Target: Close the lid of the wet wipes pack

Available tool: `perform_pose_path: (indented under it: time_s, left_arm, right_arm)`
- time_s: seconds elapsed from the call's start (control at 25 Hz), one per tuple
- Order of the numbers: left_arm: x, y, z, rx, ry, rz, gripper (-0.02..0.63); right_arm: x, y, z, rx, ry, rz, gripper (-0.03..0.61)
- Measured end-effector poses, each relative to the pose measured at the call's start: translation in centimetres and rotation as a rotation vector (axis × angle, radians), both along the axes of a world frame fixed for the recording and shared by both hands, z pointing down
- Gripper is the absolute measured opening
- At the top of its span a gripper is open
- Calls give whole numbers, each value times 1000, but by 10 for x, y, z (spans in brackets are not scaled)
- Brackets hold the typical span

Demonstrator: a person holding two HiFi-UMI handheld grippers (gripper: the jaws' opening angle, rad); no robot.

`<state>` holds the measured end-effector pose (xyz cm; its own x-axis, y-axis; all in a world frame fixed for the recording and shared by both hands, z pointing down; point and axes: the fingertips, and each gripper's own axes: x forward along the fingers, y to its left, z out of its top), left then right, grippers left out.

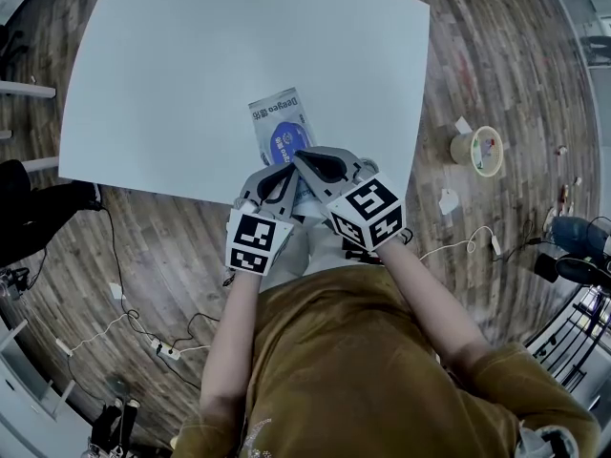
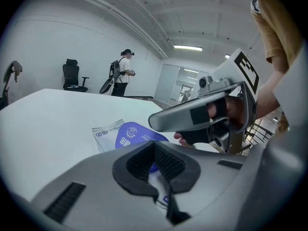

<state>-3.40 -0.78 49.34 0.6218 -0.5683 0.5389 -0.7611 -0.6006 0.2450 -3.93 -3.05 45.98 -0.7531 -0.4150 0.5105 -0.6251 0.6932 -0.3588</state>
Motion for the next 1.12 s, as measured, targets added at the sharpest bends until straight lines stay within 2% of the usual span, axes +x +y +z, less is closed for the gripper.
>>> perform_pose_path:
  time_s: [1.12]
  left_arm:
    - [-5,6,12,-45,8,4,-2]
  right_arm:
    - [3,5,26,-52,57,-3,6]
